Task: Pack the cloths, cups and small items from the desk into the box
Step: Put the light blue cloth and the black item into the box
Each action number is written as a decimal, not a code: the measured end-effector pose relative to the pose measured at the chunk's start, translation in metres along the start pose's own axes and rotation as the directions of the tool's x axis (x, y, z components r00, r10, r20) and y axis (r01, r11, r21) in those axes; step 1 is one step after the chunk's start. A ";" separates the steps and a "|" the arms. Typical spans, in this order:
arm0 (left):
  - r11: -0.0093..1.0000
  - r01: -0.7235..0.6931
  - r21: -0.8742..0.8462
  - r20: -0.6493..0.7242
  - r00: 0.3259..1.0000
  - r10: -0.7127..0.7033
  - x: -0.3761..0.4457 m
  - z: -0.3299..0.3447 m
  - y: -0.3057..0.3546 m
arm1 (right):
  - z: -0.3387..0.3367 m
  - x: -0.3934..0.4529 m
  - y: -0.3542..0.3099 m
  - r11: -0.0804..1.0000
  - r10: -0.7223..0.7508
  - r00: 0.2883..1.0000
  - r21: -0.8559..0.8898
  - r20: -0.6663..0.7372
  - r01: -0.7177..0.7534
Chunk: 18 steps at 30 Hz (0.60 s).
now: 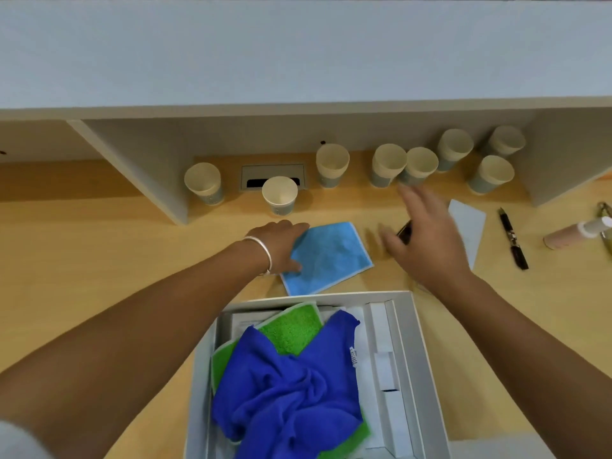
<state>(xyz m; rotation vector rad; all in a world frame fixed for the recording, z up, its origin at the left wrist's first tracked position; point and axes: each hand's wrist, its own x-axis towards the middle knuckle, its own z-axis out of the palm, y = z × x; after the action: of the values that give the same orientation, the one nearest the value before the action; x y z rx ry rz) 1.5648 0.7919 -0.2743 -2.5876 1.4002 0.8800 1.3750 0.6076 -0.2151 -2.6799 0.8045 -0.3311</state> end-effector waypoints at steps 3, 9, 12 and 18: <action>0.992 -0.006 0.125 0.018 1.000 0.003 0.017 0.008 0.002 | -0.013 -0.004 0.026 0.982 0.191 0.975 0.017 -0.114 -0.190; 0.989 0.011 0.146 0.018 1.000 -0.014 0.021 0.005 0.012 | -0.006 -0.004 0.061 0.893 0.410 0.875 0.081 0.258 -0.442; 0.998 0.018 -0.055 -0.032 0.999 -0.020 0.006 -0.011 0.010 | 0.015 0.003 0.061 0.898 0.378 0.862 0.092 0.338 -0.430; 0.935 -0.139 -0.325 -0.393 0.920 0.000 -0.077 -0.056 0.009 | 0.043 0.005 0.063 0.897 0.317 0.883 0.193 0.347 -0.398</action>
<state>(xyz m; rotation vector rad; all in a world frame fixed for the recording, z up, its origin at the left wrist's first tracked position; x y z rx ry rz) 1.5506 0.8267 -0.1865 -3.1386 1.5588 0.7003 1.3615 0.5658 -0.2772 -2.2014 1.0537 0.0716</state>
